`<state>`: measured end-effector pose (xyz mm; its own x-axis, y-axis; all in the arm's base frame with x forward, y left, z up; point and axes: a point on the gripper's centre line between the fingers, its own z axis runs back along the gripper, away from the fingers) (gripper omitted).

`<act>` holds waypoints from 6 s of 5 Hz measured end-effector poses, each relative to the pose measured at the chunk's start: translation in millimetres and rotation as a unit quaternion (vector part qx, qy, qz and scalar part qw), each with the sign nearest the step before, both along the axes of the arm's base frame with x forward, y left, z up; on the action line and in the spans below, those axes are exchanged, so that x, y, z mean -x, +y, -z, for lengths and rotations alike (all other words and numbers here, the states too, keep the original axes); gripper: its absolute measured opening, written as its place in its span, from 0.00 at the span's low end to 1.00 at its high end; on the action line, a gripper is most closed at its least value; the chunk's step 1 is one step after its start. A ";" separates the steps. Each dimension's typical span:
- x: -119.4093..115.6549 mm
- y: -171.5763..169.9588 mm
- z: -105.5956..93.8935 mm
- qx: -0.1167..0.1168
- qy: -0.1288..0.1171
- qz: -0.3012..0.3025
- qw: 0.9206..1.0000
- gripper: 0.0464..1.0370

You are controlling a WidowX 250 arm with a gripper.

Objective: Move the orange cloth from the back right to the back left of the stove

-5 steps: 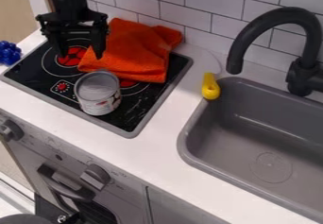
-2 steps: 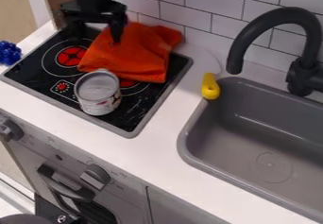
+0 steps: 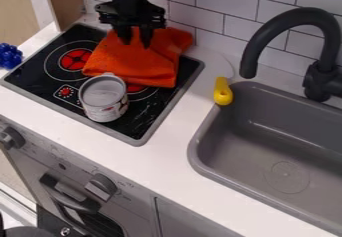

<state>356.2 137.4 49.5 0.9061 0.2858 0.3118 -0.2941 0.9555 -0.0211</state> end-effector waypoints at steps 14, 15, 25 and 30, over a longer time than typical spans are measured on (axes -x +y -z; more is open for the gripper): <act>4.3 122.3 36.8 -0.066 0.056 0.070 0.994 0.01; 13.6 132.7 34.0 -0.051 0.069 0.061 0.994 0.01; 40.9 116.2 -35.0 -0.035 0.009 0.027 0.999 0.96; 112.0 68.8 -43.3 -0.013 0.093 0.028 0.995 0.96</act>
